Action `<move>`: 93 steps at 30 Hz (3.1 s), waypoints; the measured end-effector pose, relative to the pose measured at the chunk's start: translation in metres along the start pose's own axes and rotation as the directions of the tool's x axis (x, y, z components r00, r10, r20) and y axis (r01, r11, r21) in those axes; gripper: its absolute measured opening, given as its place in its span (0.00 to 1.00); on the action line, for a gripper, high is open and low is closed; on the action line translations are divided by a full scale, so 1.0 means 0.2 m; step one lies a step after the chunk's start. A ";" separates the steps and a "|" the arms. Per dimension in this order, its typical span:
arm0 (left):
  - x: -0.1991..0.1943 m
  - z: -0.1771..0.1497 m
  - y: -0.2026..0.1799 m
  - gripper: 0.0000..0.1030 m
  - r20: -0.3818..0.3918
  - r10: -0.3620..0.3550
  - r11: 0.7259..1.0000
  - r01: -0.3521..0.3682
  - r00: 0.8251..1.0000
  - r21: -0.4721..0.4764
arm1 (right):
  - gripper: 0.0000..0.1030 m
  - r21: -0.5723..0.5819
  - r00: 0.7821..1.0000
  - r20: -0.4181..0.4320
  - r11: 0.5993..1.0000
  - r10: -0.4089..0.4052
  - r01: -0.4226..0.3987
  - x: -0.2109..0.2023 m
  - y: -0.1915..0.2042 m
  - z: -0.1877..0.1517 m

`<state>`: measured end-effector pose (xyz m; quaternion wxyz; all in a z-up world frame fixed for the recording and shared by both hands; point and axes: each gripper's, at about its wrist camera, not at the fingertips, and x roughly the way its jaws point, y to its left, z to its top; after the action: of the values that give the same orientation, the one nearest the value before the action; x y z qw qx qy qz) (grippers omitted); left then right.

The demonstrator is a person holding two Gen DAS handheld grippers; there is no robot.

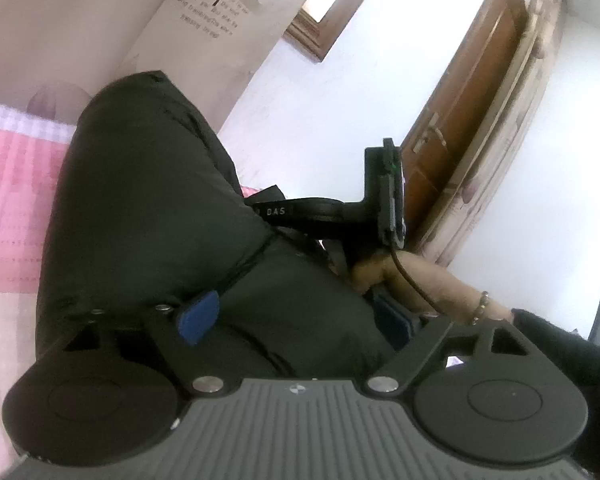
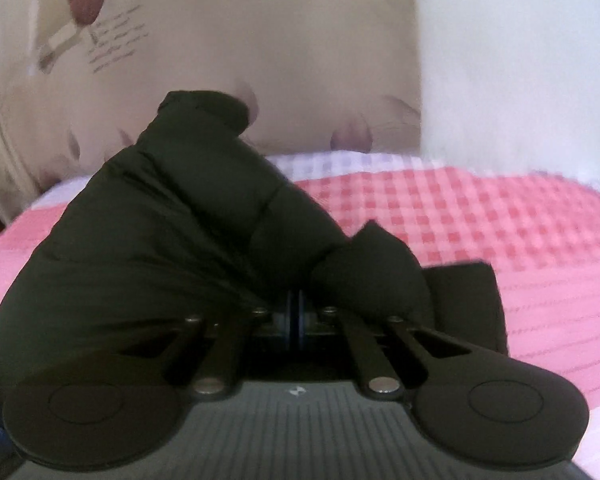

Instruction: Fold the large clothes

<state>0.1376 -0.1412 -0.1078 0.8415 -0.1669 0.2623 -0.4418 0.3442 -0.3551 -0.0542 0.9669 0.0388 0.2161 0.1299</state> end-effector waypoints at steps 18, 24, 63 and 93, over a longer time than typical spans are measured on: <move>0.05 0.00 -0.01 0.89 -0.016 0.016 0.998 -0.015 1.000 0.067 | 0.03 -0.243 0.981 0.146 0.957 -0.125 0.158 -0.77 0.20 -0.55; 0.04 0.01 0.04 0.73 -0.037 0.046 0.996 -0.043 0.998 0.079 | 0.03 -0.041 0.983 0.128 0.990 -0.129 0.135 -0.69 0.12 -0.63; 0.06 0.01 0.02 0.54 -0.068 0.177 0.972 -0.164 0.982 0.172 | 0.03 -0.108 0.976 0.207 0.990 -0.066 0.090 -0.62 0.30 -0.73; 0.21 0.07 -0.29 0.95 -0.024 0.313 0.858 -0.271 0.950 0.436 | 0.03 -0.077 0.976 0.216 0.996 -0.031 0.048 -0.63 0.27 -0.74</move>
<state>0.1265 -0.2070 -0.0792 0.9014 0.0841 0.2207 -0.3629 0.1583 -0.3344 -0.1287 0.9878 0.0088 0.1057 0.1143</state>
